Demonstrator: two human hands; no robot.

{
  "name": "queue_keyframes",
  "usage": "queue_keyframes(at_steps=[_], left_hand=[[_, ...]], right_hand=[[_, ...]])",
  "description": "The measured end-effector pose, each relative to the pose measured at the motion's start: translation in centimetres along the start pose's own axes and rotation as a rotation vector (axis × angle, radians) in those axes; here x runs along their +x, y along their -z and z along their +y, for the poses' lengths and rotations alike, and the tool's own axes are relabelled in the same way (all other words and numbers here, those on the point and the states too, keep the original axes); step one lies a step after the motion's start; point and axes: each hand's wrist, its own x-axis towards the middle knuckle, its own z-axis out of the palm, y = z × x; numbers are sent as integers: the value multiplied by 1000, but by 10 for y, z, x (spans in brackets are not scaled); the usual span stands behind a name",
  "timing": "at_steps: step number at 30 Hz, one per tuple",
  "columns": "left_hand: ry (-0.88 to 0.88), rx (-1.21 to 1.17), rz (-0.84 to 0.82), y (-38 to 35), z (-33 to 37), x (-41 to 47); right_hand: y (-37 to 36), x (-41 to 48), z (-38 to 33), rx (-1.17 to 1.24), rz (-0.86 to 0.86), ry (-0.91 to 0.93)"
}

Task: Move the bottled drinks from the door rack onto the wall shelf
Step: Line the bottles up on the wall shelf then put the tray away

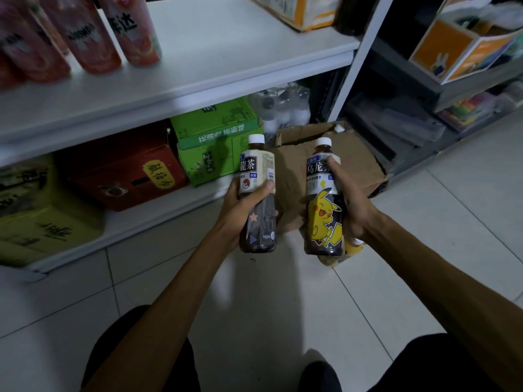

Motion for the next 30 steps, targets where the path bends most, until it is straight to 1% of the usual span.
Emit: queue_keyframes(at_steps=[3, 6, 9, 12, 16, 19, 22, 25, 28, 30], left_hand=[[-3, -19, 8, -1, 0, 2], [6, -13, 10, -2, 1, 1], [13, 14, 34, -6, 1, 2], [17, -2, 89, -11, -1, 2], [28, 88, 138, -12, 4, -16], [87, 143, 196, -13, 14, -43], [139, 192, 271, -24, 37, -71], [148, 247, 347, -45, 73, -98], [125, 292, 407, -70, 116, -121], [104, 351, 394, -86, 150, -134]], right_hand=[[0, 5, 4, -98, -24, -15], [-2, 10, 5, -150, -20, 11], [-3, 17, 6, -184, 38, 79], [-5, 21, 4, -162, 88, 132], [-4, 12, 9, -214, 29, 37], [-15, -11, 20, -253, 17, -47], [-37, -46, 17, -277, 131, -41], [-56, -87, -5, -229, 235, -46], [-72, -129, -45, -239, 265, -53], [-83, -156, -76, -241, 278, -41]])
